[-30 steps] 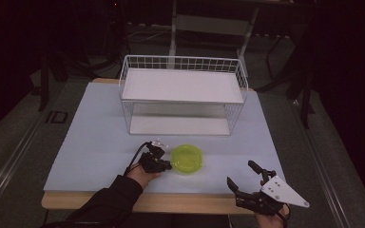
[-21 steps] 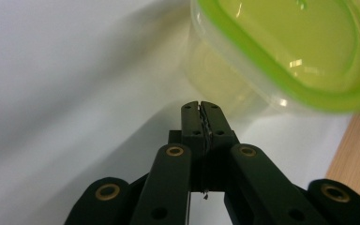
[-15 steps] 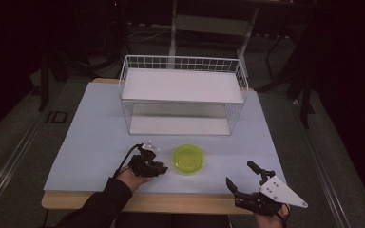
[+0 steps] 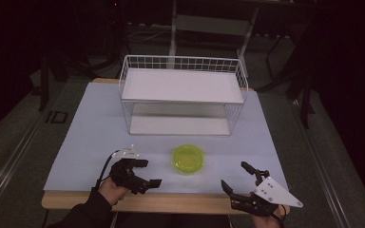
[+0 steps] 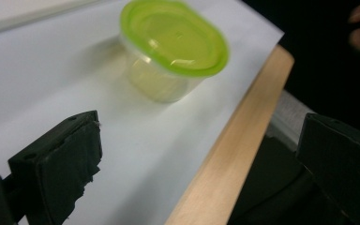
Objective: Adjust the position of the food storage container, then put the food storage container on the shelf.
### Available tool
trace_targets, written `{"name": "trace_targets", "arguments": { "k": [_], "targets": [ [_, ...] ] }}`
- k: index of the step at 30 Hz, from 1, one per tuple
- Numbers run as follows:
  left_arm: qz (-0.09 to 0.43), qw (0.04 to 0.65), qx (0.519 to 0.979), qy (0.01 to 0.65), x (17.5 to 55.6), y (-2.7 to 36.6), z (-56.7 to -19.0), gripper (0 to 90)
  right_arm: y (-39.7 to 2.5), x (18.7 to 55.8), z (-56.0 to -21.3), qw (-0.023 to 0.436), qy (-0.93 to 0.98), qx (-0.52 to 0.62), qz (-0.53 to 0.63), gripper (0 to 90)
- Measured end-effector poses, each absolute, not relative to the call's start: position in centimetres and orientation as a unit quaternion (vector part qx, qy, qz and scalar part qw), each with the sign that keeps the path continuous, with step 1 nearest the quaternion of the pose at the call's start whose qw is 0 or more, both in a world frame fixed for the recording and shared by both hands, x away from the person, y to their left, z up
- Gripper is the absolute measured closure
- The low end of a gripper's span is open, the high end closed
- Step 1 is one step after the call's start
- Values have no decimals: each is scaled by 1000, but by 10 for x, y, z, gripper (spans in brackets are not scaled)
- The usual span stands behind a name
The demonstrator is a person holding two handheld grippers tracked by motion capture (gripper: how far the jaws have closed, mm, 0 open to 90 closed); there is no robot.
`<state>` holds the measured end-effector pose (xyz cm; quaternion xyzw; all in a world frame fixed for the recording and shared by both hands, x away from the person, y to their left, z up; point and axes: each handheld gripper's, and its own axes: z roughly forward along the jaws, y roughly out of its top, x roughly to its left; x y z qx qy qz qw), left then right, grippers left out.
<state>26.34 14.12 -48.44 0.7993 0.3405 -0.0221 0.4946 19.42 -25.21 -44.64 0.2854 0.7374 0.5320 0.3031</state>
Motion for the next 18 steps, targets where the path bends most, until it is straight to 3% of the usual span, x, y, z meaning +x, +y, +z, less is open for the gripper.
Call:
{"name": "trace_targets", "arguments": {
  "k": [6,12,18],
  "targets": [
    [24,572,762,302,249,144,-467,15,-251,198,-442,284,745,299,524,148],
    [35,584,767,265,246,138,-446,16,-243,197,-432,292,753,287,515,172],
    [42,569,782,252,248,128,-430,15,-239,206,-424,256,769,273,519,171]
  ]
}}
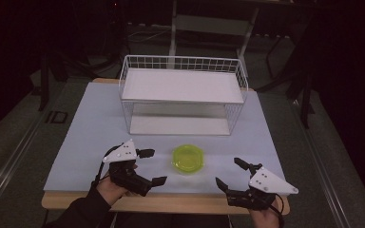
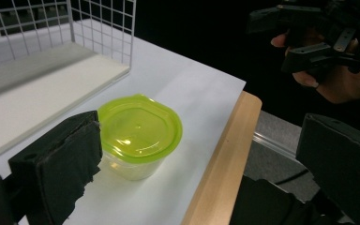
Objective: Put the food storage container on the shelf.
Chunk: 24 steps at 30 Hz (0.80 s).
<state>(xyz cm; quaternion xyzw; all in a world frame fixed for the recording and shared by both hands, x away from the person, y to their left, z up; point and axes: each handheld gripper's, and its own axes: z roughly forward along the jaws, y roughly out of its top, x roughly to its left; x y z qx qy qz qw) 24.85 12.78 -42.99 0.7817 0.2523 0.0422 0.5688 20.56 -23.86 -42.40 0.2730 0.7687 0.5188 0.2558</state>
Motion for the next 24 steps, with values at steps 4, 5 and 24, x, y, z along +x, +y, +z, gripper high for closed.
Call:
{"name": "trace_targets", "arguments": {
  "k": [4,5,24],
  "targets": [
    [37,582,772,251,254,124,-423,16,-236,214,-420,252,769,273,521,130],
    [38,577,775,256,257,123,-422,16,-234,216,-419,252,770,272,519,129],
    [8,514,783,349,307,102,-434,71,-214,279,-430,210,774,380,461,137]
  ]
}}
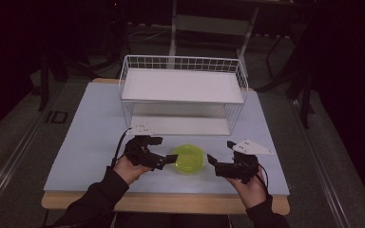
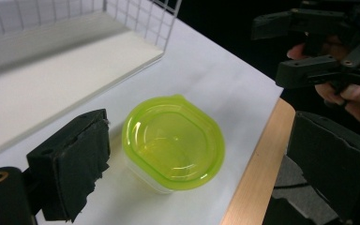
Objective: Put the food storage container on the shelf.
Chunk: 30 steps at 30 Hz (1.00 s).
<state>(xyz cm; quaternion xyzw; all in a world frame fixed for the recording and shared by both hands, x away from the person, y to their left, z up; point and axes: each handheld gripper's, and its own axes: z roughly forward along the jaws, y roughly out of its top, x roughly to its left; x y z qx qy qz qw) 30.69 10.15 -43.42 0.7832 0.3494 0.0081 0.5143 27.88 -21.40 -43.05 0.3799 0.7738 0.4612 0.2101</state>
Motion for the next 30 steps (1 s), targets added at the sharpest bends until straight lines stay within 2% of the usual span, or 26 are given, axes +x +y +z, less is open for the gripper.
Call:
{"name": "trace_targets", "arguments": {
  "k": [4,6,7,9,11,15,18,19,20,28,30],
  "targets": [
    [-4,509,777,370,314,98,-443,76,-211,292,-435,191,769,401,460,140],
    [0,507,773,380,316,97,-448,111,-208,297,-438,183,775,403,450,255],
    [-5,505,771,387,317,96,-450,111,-206,299,-440,174,780,402,447,238],
    [-10,496,771,399,320,94,-456,112,-202,302,-444,165,784,408,437,274],
    [-14,482,773,412,322,90,-461,114,-200,305,-447,133,790,425,421,368],
    [-25,462,767,444,327,87,-472,127,-197,313,-455,97,786,461,401,444],
    [-33,456,761,460,331,86,-478,166,-199,325,-463,15,773,496,397,472],
    [-38,454,759,465,332,87,-480,202,-200,330,-466,-27,764,512,392,490],
    [-41,451,757,471,333,86,-482,218,-201,333,-469,-47,755,524,392,488],
    [-71,424,761,486,335,82,-497,404,-199,340,-481,-52,747,553,365,465],
    [-82,423,760,487,334,81,-500,487,-199,340,-483,-72,739,560,368,502]
  ]
}}
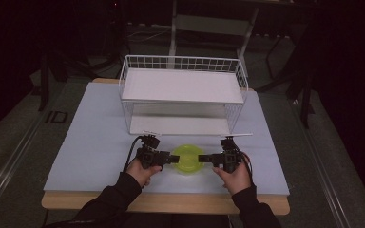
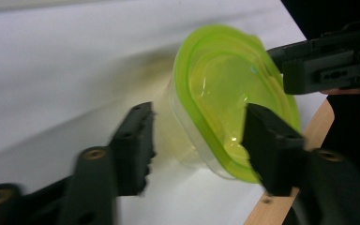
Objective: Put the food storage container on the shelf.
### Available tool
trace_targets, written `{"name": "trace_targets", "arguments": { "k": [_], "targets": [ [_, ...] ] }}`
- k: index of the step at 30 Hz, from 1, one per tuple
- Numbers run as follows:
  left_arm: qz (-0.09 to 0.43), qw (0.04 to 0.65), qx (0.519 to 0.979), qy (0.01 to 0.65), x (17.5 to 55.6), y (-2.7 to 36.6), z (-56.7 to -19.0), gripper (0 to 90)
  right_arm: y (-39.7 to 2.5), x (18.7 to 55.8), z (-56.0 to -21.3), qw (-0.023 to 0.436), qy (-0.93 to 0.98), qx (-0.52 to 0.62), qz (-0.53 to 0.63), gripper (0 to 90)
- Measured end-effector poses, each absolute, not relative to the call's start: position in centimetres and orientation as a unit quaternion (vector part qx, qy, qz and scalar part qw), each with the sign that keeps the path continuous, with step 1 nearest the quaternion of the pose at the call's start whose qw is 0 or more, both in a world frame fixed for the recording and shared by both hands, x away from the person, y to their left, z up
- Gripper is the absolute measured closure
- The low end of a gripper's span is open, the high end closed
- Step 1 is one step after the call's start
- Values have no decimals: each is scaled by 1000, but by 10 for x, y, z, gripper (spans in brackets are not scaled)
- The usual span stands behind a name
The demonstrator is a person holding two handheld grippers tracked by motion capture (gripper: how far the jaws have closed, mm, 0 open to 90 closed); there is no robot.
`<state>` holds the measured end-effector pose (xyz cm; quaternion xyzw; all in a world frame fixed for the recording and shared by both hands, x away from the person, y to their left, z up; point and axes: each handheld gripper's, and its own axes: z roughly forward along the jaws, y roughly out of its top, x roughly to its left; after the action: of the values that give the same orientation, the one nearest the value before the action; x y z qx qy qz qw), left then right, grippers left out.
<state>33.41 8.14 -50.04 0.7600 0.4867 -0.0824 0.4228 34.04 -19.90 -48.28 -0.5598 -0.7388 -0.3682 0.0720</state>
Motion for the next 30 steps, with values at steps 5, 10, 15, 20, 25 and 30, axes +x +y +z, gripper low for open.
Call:
{"name": "trace_targets", "arguments": {
  "k": [5,10,15,20,25,30],
  "targets": [
    [-99,426,761,478,333,79,-503,634,-198,339,-485,83,-733,-568,-364,582],
    [-107,431,749,492,326,78,-501,727,-197,334,-485,78,-729,-573,-366,763],
    [-98,445,739,496,322,80,-494,801,-195,327,-475,46,-733,-567,-372,795],
    [-93,451,735,498,320,83,-483,813,-192,321,-463,25,-737,-556,-384,795],
    [-88,457,732,497,318,86,-468,816,-189,318,-450,6,-739,-545,-395,796],
    [-81,464,735,488,318,93,-443,816,-185,313,-424,-10,-745,-520,-417,801]
  ]
}}
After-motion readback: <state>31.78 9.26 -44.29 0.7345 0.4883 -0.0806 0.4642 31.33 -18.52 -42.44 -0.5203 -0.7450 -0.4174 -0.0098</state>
